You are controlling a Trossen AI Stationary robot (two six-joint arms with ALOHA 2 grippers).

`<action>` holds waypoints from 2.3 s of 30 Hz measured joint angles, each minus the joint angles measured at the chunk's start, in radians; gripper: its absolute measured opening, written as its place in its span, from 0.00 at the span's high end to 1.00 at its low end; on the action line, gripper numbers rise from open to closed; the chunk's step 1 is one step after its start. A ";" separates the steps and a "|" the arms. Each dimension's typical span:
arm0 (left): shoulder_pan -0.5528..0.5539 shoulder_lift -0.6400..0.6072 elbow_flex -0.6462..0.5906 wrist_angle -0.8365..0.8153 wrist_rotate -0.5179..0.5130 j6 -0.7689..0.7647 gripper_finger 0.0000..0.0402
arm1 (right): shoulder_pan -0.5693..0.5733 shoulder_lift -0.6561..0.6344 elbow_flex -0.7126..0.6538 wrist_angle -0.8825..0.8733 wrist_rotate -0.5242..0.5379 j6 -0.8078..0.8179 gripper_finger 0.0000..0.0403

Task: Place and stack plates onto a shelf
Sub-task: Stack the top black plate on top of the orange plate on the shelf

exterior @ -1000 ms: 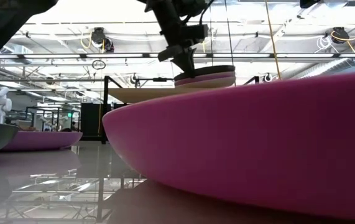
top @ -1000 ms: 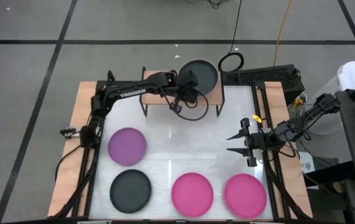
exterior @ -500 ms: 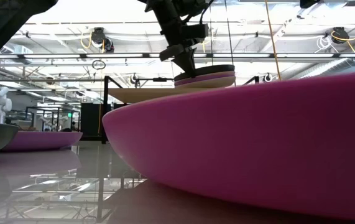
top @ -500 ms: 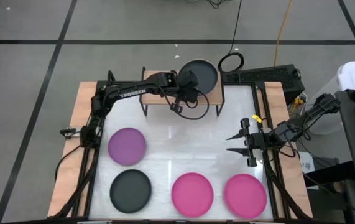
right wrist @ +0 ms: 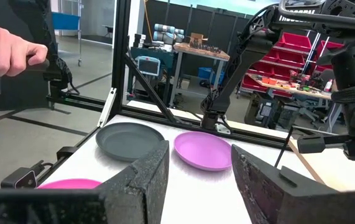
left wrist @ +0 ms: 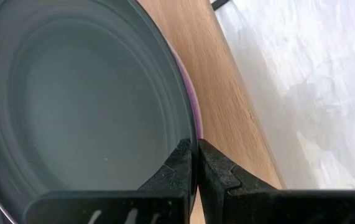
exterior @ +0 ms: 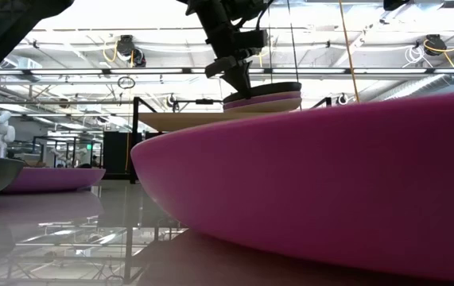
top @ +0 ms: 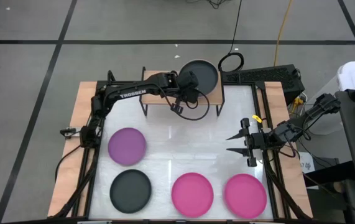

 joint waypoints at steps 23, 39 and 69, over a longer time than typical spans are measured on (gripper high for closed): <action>-0.022 0.001 -0.001 0.018 -0.002 -0.004 0.97 | 0.000 0.000 0.000 0.000 0.000 0.000 0.61; -0.031 0.001 -0.001 0.032 -0.003 -0.045 0.97 | 0.000 0.000 0.000 0.000 0.000 0.000 0.61; -0.025 0.002 -0.002 0.039 -0.073 -0.011 0.84 | 0.000 0.000 0.000 0.000 0.000 0.000 0.61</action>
